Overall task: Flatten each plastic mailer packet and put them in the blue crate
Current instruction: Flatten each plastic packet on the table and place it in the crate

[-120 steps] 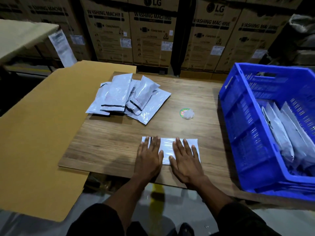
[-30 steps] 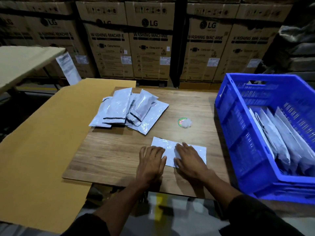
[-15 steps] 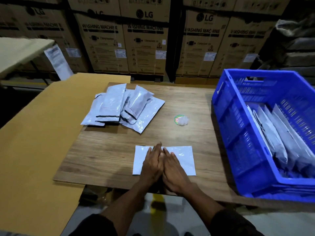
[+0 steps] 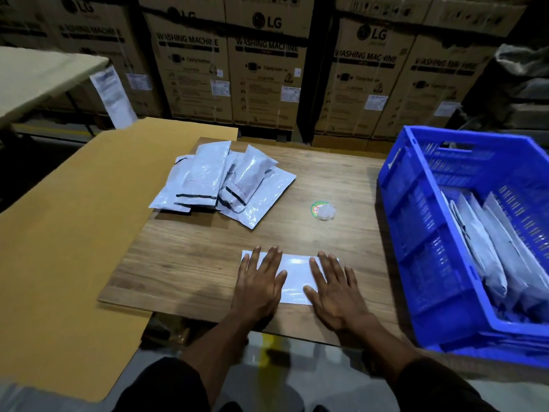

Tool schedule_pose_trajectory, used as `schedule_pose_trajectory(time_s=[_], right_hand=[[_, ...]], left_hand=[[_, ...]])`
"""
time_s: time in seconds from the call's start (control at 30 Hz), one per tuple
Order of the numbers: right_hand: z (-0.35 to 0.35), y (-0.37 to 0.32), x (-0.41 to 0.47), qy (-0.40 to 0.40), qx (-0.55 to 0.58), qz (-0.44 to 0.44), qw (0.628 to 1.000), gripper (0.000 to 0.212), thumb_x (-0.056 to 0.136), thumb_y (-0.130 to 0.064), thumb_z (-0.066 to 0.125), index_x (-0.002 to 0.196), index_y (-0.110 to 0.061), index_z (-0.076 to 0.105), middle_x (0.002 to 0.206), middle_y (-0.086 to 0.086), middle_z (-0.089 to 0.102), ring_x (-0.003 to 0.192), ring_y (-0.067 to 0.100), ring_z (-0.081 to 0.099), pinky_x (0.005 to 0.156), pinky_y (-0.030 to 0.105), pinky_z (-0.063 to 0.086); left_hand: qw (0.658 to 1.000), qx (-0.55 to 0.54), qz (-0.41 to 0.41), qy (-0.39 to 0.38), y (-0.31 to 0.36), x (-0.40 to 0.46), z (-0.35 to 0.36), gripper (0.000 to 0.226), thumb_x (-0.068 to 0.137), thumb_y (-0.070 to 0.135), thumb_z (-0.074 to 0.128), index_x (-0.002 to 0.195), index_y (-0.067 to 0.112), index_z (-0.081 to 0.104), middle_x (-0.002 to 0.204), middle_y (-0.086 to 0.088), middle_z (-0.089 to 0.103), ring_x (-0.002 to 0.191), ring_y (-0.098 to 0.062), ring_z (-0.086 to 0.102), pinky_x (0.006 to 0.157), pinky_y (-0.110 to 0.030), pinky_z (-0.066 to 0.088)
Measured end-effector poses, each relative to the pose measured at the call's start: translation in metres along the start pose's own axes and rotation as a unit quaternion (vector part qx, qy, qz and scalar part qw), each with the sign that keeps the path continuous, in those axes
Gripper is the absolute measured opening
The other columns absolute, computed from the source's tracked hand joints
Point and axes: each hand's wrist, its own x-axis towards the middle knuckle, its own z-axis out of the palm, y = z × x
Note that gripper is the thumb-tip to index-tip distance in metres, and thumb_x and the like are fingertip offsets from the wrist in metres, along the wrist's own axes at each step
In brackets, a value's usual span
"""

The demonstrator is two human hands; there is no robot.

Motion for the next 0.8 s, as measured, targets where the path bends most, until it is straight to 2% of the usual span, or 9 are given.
schedule_pose_trajectory(time_s=[0.13, 0.27, 0.3, 0.37, 0.47, 0.53, 0.6, 0.7, 0.8], right_hand=[[-0.006, 0.004, -0.001, -0.04, 0.014, 0.021, 0.999, 0.073, 0.099, -0.064, 0.011, 0.156, -0.029, -0.018, 0.16, -0.008, -0.031, 0.148, 0.014, -0.027, 0.12, 0.047, -0.012], [-0.016, 0.009, -0.004, -0.06, 0.007, 0.02, 0.998, 0.077, 0.1, -0.062, 0.015, 0.157, -0.021, -0.014, 0.162, -0.001, -0.027, 0.149, 0.016, -0.025, 0.12, 0.05, -0.01], [-0.018, 0.007, -0.005, -0.042, 0.004, 0.009, 0.999, 0.077, 0.1, -0.06, 0.018, 0.158, -0.017, -0.009, 0.164, 0.005, -0.021, 0.151, 0.021, -0.019, 0.121, 0.052, -0.006], [-0.02, -0.003, -0.009, 0.038, -0.002, -0.05, 0.998, 0.073, 0.099, -0.055, 0.029, 0.156, -0.01, 0.018, 0.165, 0.014, 0.007, 0.153, 0.032, 0.004, 0.121, 0.054, 0.007], [-0.01, -0.019, -0.014, 0.114, -0.002, -0.177, 0.978, 0.047, 0.097, -0.049, 0.044, 0.129, -0.017, 0.056, 0.155, 0.01, 0.039, 0.147, 0.032, 0.028, 0.117, 0.055, 0.024], [-0.003, -0.027, -0.018, 0.122, 0.008, -0.196, 0.973, 0.033, 0.096, -0.045, 0.046, 0.112, -0.02, 0.063, 0.146, 0.007, 0.05, 0.143, 0.031, 0.037, 0.113, 0.056, 0.034], [0.001, -0.029, -0.018, 0.142, 0.034, -0.187, 0.971, 0.028, 0.097, -0.04, 0.045, 0.104, -0.021, 0.064, 0.14, 0.006, 0.056, 0.138, 0.031, 0.044, 0.108, 0.057, 0.039], [0.003, -0.03, -0.015, 0.16, 0.042, -0.171, 0.971, 0.021, 0.098, -0.032, 0.045, 0.098, -0.02, 0.062, 0.137, 0.004, 0.058, 0.138, 0.03, 0.044, 0.108, 0.055, 0.04], [-0.002, -0.031, -0.011, 0.169, 0.032, -0.168, 0.971, 0.012, 0.096, -0.025, 0.053, 0.097, -0.02, 0.063, 0.135, 0.002, 0.059, 0.136, 0.029, 0.045, 0.108, 0.052, 0.039]], left_hand=[[0.996, 0.038, -0.027, -0.071, -0.017, -0.005, -0.007, 0.06, 0.101, 0.052, 0.037, 0.155, 0.027, 0.037, 0.163, 0.005, 0.032, 0.151, -0.033, 0.025, 0.121, -0.052, 0.017], [0.987, 0.063, -0.06, -0.138, -0.034, -0.006, -0.012, 0.068, 0.097, 0.061, 0.025, 0.16, 0.033, 0.02, 0.168, 0.011, 0.011, 0.155, -0.028, 0.01, 0.121, -0.049, 0.0], [0.985, 0.065, -0.063, -0.147, -0.035, -0.005, -0.013, 0.069, 0.097, 0.062, 0.022, 0.16, 0.033, 0.017, 0.168, 0.012, 0.005, 0.155, -0.027, 0.005, 0.121, -0.049, -0.004], [0.983, 0.065, -0.065, -0.157, -0.033, -0.004, -0.013, 0.069, 0.097, 0.062, 0.02, 0.16, 0.032, 0.017, 0.168, 0.012, 0.004, 0.155, -0.027, 0.004, 0.12, -0.05, -0.005], [0.982, 0.066, -0.055, -0.166, -0.033, -0.003, -0.016, 0.072, 0.095, 0.063, 0.011, 0.161, 0.035, 0.009, 0.167, 0.015, -0.005, 0.155, -0.023, -0.007, 0.12, -0.05, -0.009], [0.982, 0.059, -0.046, -0.175, -0.034, 0.0, -0.022, 0.075, 0.091, 0.065, 0.003, 0.16, 0.037, 0.002, 0.166, 0.018, -0.012, 0.154, -0.02, -0.015, 0.12, -0.052, -0.011], [0.979, 0.058, -0.038, -0.193, -0.034, 0.002, -0.026, 0.076, 0.089, 0.065, -0.001, 0.16, 0.038, -0.004, 0.164, 0.019, -0.018, 0.153, -0.019, -0.019, 0.12, -0.054, -0.01], [0.979, 0.063, -0.023, -0.192, -0.036, 0.001, -0.026, 0.074, 0.093, 0.064, 0.005, 0.161, 0.034, 0.004, 0.167, 0.015, -0.012, 0.154, -0.023, -0.013, 0.121, -0.058, -0.004], [0.984, 0.08, 0.059, -0.145, -0.029, -0.002, -0.029, 0.075, 0.1, 0.063, 0.022, 0.156, 0.015, 0.034, 0.167, -0.004, 0.02, 0.154, -0.029, 0.016, 0.117, -0.063, 0.018]])
